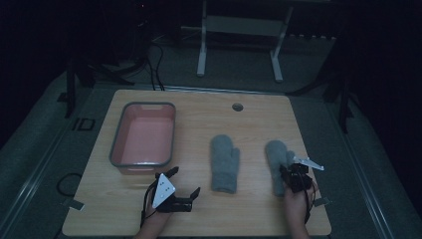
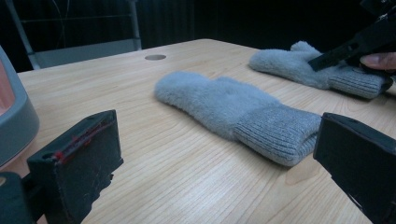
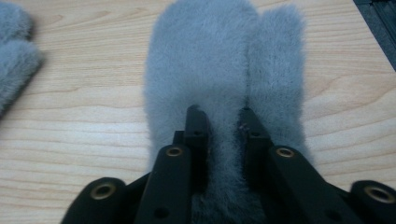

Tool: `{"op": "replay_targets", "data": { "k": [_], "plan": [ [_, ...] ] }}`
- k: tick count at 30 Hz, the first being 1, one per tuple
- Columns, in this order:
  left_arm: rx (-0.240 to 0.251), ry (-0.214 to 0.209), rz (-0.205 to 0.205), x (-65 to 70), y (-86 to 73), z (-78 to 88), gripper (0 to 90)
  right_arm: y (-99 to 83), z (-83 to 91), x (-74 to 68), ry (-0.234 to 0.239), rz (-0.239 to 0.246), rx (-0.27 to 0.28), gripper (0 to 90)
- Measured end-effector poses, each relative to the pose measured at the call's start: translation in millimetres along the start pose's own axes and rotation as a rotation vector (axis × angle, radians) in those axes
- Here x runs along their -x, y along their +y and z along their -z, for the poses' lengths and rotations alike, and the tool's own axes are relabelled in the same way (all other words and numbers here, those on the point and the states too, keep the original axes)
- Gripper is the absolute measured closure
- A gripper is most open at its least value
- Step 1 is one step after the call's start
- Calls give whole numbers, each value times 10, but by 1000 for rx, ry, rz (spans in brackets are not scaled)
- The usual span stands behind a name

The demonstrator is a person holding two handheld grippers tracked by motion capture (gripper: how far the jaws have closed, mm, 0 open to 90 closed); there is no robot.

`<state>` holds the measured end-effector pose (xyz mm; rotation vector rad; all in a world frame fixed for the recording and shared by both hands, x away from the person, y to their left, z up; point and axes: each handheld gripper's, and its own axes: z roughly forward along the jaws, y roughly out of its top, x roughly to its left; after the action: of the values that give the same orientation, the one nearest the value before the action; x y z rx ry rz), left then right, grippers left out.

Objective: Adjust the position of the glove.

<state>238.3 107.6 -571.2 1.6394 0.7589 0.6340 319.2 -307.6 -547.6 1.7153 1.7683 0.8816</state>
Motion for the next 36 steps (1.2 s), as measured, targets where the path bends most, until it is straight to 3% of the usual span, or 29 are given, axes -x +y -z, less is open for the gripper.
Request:
{"op": "replay_targets", "data": {
  "k": [6, 10, 14, 15, 21, 23, 28, 33, 36],
  "plan": [
    [0, -3, -2, 1, 0, 1, 12, 8, 13, -1, 32, 18, -14, 573],
    [0, -3, 5, -5, 0, 1, 12, 90, 63, 10, 49, 68, -38, 473],
    [0, -3, -1, -1, 0, 1, 12, 150, 105, 75, 64, 130, -34, 467],
    [-1, -1, 0, -1, 0, 1, 12, 157, 108, 99, 87, 153, -39, 466],
    [0, 0, 6, -3, 0, 0, 12, 119, 80, 138, 106, 196, -78, 406],
    [0, -1, -1, 0, 0, 2, 12, 104, 48, 135, 110, 196, -89, 412],
    [-1, -2, 2, -3, 0, 3, 12, 60, -18, 81, 91, 263, -105, 452],
    [-1, -1, -4, 3, 0, 2, 12, 19, -15, 48, 80, 231, -83, 569],
    [-1, 0, -3, 2, 0, 1, 12, -12, -8, 15, 59, 229, -57, 696]
  ]
}}
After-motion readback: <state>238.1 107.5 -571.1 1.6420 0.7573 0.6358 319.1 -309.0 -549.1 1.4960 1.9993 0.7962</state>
